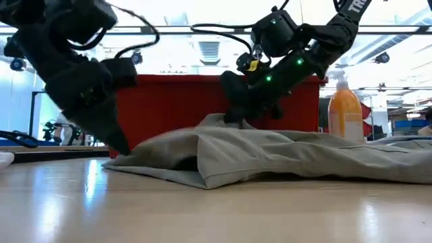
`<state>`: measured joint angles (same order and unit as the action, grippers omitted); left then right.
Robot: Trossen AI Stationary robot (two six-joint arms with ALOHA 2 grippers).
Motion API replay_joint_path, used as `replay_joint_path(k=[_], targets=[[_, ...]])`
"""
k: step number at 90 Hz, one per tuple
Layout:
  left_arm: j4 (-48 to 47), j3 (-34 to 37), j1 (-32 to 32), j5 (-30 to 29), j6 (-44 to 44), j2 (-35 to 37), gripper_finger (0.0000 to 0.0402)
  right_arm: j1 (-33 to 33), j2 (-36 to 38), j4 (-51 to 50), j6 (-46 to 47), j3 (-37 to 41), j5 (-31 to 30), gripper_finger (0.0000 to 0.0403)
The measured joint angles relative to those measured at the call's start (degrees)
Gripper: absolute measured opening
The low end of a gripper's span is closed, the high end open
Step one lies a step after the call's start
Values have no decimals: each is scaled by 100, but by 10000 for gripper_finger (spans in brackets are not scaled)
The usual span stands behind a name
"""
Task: Fold laundry
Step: Fold the brown shorts
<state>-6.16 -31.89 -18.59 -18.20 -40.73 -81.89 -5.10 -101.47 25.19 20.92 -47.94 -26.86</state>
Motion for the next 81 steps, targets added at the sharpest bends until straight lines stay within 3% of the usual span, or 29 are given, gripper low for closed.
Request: replay_joint_path(k=[19,44,56,67,81], targets=[[-883,-244,2,-16,-42,371,62,-5,0,-44,-14,-2,23,0],[-932,-255,11,-31,181,521,60,-17,0,-87,-14,-7,36,0],[-530,-257,31,-122,371,523,53,-18,0,-90,-14,-7,43,0],[-535,-240,46,-437,383,369,46,-20,0,-90,-12,-7,51,0],[-877,-170,71,-383,302,139,37,-31,0,-92,-1,-7,142,0]])
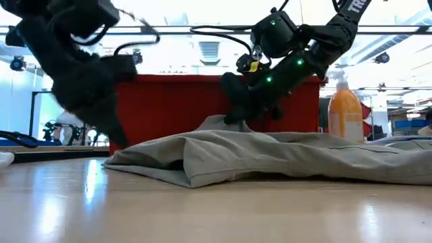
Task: Fold laundry
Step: Fold the brown shorts
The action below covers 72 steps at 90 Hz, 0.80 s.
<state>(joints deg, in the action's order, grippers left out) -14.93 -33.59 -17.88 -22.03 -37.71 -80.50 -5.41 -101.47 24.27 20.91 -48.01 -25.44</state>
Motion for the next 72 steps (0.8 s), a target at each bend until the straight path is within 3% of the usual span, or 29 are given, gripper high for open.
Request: replay_joint_path(k=[30,42,61,72], targets=[[-305,88,78,473,-255,95,26,-7,0,0,9,0,57,0],[-218,-123,76,271,-209,322,26,-7,0,0,9,0,49,0],[382,-277,88,112,1152,266,25,-4,0,24,7,0,25,0],[362,-181,259,131,1222,26,25,-4,0,28,4,0,17,0]])
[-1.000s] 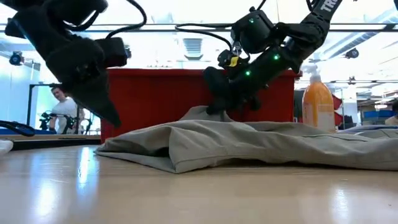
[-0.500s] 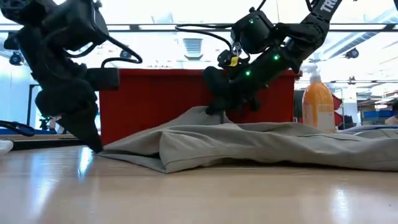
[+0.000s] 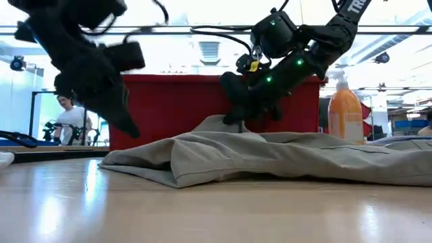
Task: Fold laundry
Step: Fold the brown shorts
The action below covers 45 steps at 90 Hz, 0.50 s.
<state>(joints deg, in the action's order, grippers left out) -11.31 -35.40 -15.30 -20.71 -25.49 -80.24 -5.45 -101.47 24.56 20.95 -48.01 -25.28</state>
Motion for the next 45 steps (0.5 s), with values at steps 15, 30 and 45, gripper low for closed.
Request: replay_joint_path(k=[15,30,45], targets=[[-9,42,82,497,-76,-289,25,0,0,2,11,0,-2,0],[65,25,84,611,-322,-666,25,-7,0,-8,72,0,7,0],[87,18,86,722,-606,-832,25,-7,37,-74,22,0,26,4]])
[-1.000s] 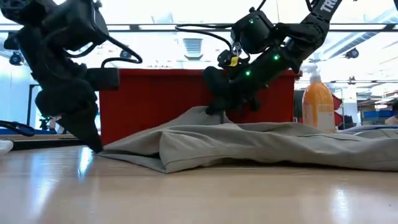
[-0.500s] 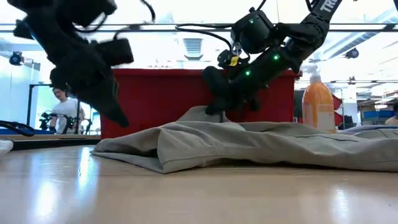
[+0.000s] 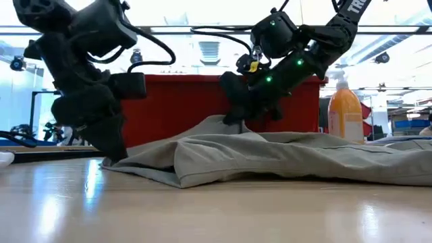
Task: Fold laundry
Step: Fold the brown shorts
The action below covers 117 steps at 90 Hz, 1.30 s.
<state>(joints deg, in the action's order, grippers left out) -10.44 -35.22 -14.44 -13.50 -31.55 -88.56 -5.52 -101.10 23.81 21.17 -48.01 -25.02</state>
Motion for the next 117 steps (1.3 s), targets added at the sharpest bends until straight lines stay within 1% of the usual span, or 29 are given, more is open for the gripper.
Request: replay_joint_path(k=[9,19,27,33,41,48,53,58,62,72,81,89,96,111,117], targets=[[-11,4,0,13,-24,85,25,0,103,-35,-493,4,4,27],[-39,9,-1,88,-29,180,25,71,441,-152,-840,4,-18,76],[-109,11,-4,257,-37,215,25,161,786,-618,-918,0,-30,122],[-150,11,-12,384,-91,221,25,233,1035,-1155,-828,2,71,154],[-218,11,-46,530,-159,221,25,349,1262,-1721,-744,37,510,184],[-227,13,-102,585,-207,231,25,484,1327,-2024,-743,176,1206,197],[-236,15,-153,655,-259,237,25,583,1350,-2004,-754,251,1719,200],[-244,15,-209,700,-330,237,25,660,1380,-1871,-752,262,2249,199],[-246,15,-249,706,-380,237,25,715,1373,-1847,-758,254,2434,196],[-244,18,-310,708,-422,237,25,802,1145,-1943,-673,286,2197,183],[-244,22,-315,715,-495,236,25,802,977,-1839,-664,268,2182,170],[-243,24,-315,715,-501,234,25,800,772,-1913,-419,266,1954,154],[-243,22,-315,715,-503,232,25,800,668,-1932,-449,275,1875,125],[-242,23,-315,715,-503,232,25,802,445,-2113,-421,256,1880,40],[-242,24,-315,715,-502,232,25,802,501,-2075,-435,224,1768,12]])
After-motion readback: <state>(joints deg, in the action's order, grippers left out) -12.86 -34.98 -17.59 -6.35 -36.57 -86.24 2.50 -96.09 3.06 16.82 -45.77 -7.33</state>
